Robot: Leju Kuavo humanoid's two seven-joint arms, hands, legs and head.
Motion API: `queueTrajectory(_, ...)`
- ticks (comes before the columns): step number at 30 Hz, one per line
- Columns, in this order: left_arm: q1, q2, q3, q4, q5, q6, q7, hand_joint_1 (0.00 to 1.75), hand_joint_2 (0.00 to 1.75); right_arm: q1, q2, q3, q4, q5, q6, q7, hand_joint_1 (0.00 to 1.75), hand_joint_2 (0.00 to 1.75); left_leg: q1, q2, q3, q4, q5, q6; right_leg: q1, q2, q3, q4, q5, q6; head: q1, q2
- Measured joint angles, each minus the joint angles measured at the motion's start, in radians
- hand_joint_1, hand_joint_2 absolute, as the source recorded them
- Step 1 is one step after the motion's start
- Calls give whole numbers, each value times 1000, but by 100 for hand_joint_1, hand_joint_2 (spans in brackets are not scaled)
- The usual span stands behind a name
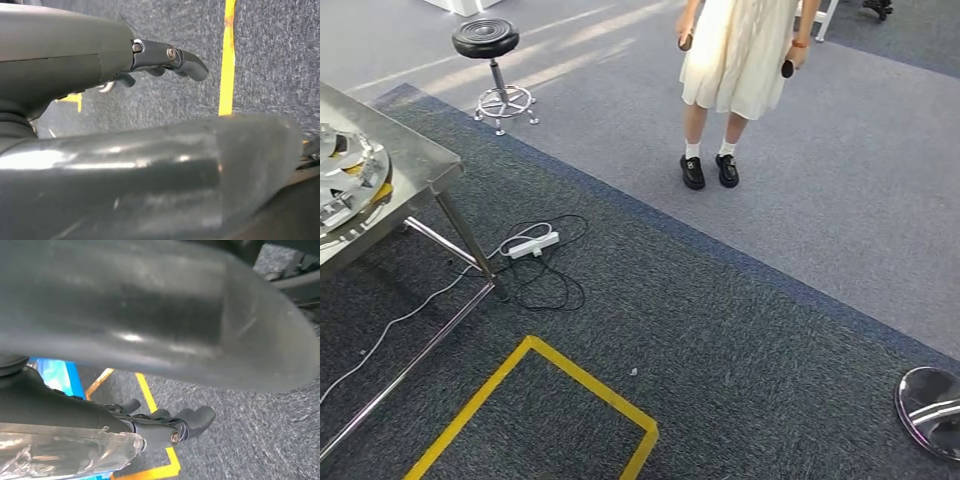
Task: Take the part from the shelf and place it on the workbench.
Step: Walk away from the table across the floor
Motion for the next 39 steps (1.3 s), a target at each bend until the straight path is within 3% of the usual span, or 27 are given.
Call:
queueTrajectory(1,1,2,0,0,1,1,1,0,0,1,0,0,0,0,0,0,0,0,-1,11,1,0,-1,0,0,-3,-9,22,-2,1,0,0)
queueTrajectory(2,1,4,0,0,2,1,2,0,0,3,0,0,0,1,0,1,0,0,-1,21,3,0,-2,0,0,-5,4,2,16,0,0,0)
queueTrajectory(4,1,6,0,0,2,1,2,0,0,4,0,0,0,0,0,1,0,0,-2,38,10,0,-7,-4,1,-31,78,-128,77,-5,1,0)
queueTrajectory(6,2,7,0,0,3,1,5,0,0,0,0,0,0,-3,-3,2,0,0,-7,53,17,1,-13,-14,6,-60,139,-235,111,-16,-1,0)
queueTrajectory(7,2,8,1,0,5,1,7,0,0,-1,0,0,0,-6,-4,2,0,0,-10,60,19,1,-15,-19,9,-66,148,-254,113,-22,-1,0)
queueTrajectory(9,1,9,1,0,9,1,10,0,0,-2,0,0,0,-10,-8,3,0,0,-10,74,24,-4,-16,-30,11,-45,145,-258,115,-34,-2,0)
queueTrajectory(10,1,9,2,0,9,1,11,0,0,-1,0,0,0,-10,-8,4,0,0,-8,69,25,-1,-21,-36,9,-36,145,-261,118,-40,-2,0)
queueTrajectory(12,1,9,2,0,3,0,10,0,0,-2,0,0,0,-9,-8,7,0,0,-5,36,4,51,-60,-46,4,-17,147,-268,124,-51,-6,0)
queueTrajectory(14,3,10,2,0,-1,0,8,0,0,-3,1,0,0,-8,-7,9,0,0,-4,1,-54,173,-123,-50,1,4,145,-269,126,-55,-11,0)
queueTrajectory(15,3,11,2,0,-1,1,8,0,0,-3,2,0,0,-7,-6,9,0,0,-4,-5,-83,230,-143,-51,1,16,145,-269,126,-55,-12,0)
queueTrajectory(16,4,12,2,0,-2,1,7,0,0,-3,2,-1,0,-6,-6,9,0,0,-4,-8,-102,261,-144,-52,0,28,145,-269,126,-55,-12,0)
queueTrajectory(17,4,12,2,0,-2,2,7,0,0,-2,2,-1,0,-6,-6,9,0,0,-3,-10,-104,256,-125,-52,-1,41,145,-269,126,-55,-12,0)
queueTrajectory(18,4,13,2,0,-2,3,7,0,0,-1,3,-1,0,-5,-6,9,0,0,-2,-14,-88,214,-90,-52,-2,54,146,-269,126,-53,-12,0)
queueTrajectory(20,4,13,2,0,-2,4,7,0,0,-2,4,-1,0,-4,-6,9,0,0,4,-49,-30,84,-22,-52,-3,79,146,-266,127,-47,-13,0)
queueTrajectory(22,2,13,2,1,-1,4,7,0,0,-4,5,-1,0,-2,-6,9,0,0,9,-83,4,6,0,-48,-3,100,139,-265,129,-35,-14,0)
queueTrajectory(24,0,14,2,1,-1,5,7,0,0,0,5,-1,0,-2,-7,9,0,0,8,-79,6,-4,-2,-35,-5,116,133,-271,134,-22,-14,0)
queueTrajectory(25,-1,14,2,1,-1,6,7,0,0,4,5,-1,0,-2,-8,8,0,0,8,-70,7,-5,-1,-28,-6,111,131,-270,134,-16,-14,0)
queueTrajectory(27,0,14,3,1,1,7,5,0,0,5,5,-1,0,-2,-10,4,0,0,9,-49,9,-9,2,-13,-4,67,105,-222,103,-8,-7,0)
queueTrajectory(29,3,14,3,1,2,8,2,0,0,0,5,-1,0,-2,-13,0,0,0,4,-23,10,-9,-1,-5,-1,15,44,-96,39,-4,-1,0)
queueTrajectory(31,5,14,4,1,6,8,0,0,0,-3,5,-1,0,-3,-14,-2,0,0,-1,4,12,-9,-3,-2,-1,-1,-5,10,2,-2,-1,0)
queueTrajectory(32,6,14,6,1,18,8,-4,0,0,-2,5,-1,0,-3,-14,-2,0,0,-1,15,14,-9,-5,-1,-1,-3,-4,12,11,-3,-1,0)
queueTrajectory(34,5,12,25,1,79,13,-25,0,0,1,5,-1,0,-2,-13,-1,0,0,-2,34,22,-8,-9,-4,-1,-20,56,-90,69,-7,0,0)
queueTrajectory(36,5,9,68,1,157,24,-56,0,0,-2,5,-1,0,-2,-12,1,0,0,-7,52,31,-7,-17,-13,6,-61,126,-214,111,-15,-1,0)
queueTrajectory(38,5,6,111,1,189,33,-76,0,0,-5,6,-1,0,-2,-14,3,0,0,-12,68,35,-7,-22,-22,12,-74,147,-257,116,-25,-2,0)
queueTrajectory(39,4,5,124,1,187,36,-80,0,0,-5,6,-1,0,-3,-14,4,0,0,-12,77,37,-8,-22,-27,12,-61,144,-258,118,-32,-2,0)
